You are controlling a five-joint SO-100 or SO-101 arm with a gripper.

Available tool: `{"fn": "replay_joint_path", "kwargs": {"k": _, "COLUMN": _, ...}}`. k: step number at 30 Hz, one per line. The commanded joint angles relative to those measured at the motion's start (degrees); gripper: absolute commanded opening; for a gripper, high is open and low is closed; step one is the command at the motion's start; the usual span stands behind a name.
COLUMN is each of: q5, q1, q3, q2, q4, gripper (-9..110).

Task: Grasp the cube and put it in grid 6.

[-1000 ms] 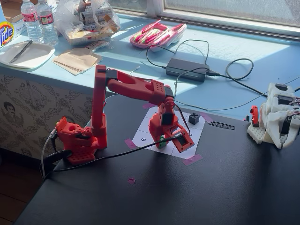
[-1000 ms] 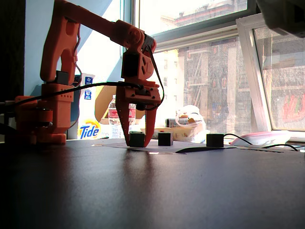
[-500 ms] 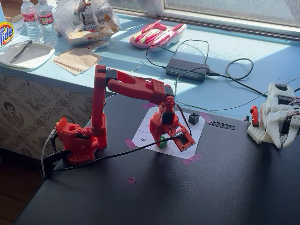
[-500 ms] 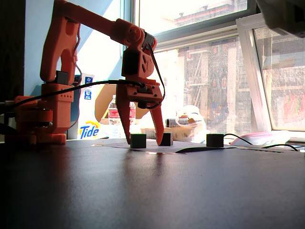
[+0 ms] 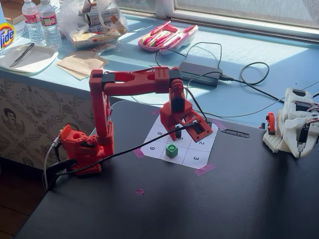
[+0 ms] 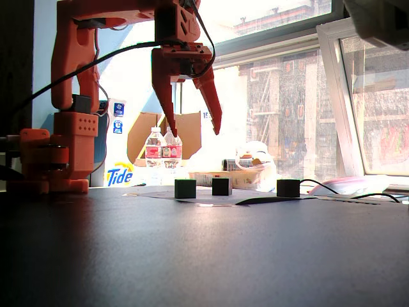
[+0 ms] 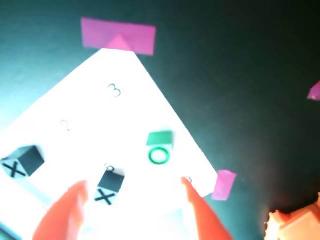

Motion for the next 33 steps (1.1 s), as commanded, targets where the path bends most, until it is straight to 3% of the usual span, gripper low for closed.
{"fn": "replay_joint_path", "kwargs": {"k": 1, "q5": -0.53, "q1": 6.94, "q3": 8.35, "q2": 8.96, "q4": -4.57, "gripper": 9}}
{"fn": "replay_joint_path", "kwargs": {"k": 4, "q5": 0.97, "q1": 13.97, "q3": 24.61, "q2": 17.40, "q4": -17.75, "gripper": 0}}
{"fn": "replay_joint_path", "kwargs": {"k": 9, "q5": 5.80, "q1": 23.20, "q3": 49.22, "q2": 29.44, "q4": -39.37, "gripper": 0}}
{"fn": "replay_joint_path", "kwargs": {"k": 15, "q5": 5.98, "q1": 27.95, "q3": 68.82, "q2": 40.78, "q4": -54.76, "gripper": 0}}
{"fn": "replay_joint_path", "kwargs": {"k": 23, "q5": 5.98, "q1": 28.48, "q3": 87.36, "q2": 71.28, "q4": -54.14, "gripper": 0}}
{"fn": "replay_joint_path", "kwargs": {"k": 26, "q5": 5.98, "q1": 28.56, "q3": 94.39, "q2": 88.86, "q4": -48.25, "gripper": 0}}
{"fn": "replay_joint_path", "kwargs": {"k": 33, "q5": 6.86, "q1": 28.92, "q3": 94.92, "q2": 90.26, "q4": -43.15, "gripper": 0}}
